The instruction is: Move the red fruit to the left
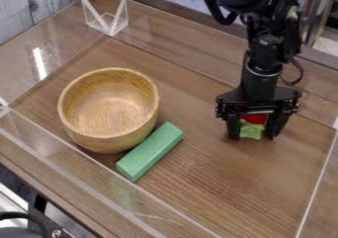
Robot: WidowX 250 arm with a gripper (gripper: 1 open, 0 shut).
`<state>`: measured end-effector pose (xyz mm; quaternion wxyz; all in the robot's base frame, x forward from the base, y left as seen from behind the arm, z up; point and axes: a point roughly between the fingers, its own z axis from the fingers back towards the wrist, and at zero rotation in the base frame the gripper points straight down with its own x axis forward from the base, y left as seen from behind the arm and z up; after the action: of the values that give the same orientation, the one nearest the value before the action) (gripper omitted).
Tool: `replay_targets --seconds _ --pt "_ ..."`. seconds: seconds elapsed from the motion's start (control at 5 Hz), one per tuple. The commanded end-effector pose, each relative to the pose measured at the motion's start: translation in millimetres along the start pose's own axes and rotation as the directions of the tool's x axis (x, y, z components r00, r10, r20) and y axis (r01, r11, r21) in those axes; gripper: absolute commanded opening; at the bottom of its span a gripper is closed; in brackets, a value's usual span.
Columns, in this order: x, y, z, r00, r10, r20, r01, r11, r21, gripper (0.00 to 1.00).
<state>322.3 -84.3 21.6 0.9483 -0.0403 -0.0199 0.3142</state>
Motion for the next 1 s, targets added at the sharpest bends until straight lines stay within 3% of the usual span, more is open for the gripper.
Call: replay_targets --seconds 0.0,0.4,0.6,0.8 --pt "13.0 -10 37.0 0.997 -0.042 0.058 0.046 0.996 -0.072 0.00" --pt "24.8 -12 76.9 0.993 -0.070 0.091 0.082 0.987 -0.136 0.00" --pt "39.5 13 95.2 0.993 0.018 0.120 0.002 0.987 -0.159 0.00" --pt "62.3 53 106.2 0.982 0.125 0.142 -0.100 0.980 -0.171 0.00"
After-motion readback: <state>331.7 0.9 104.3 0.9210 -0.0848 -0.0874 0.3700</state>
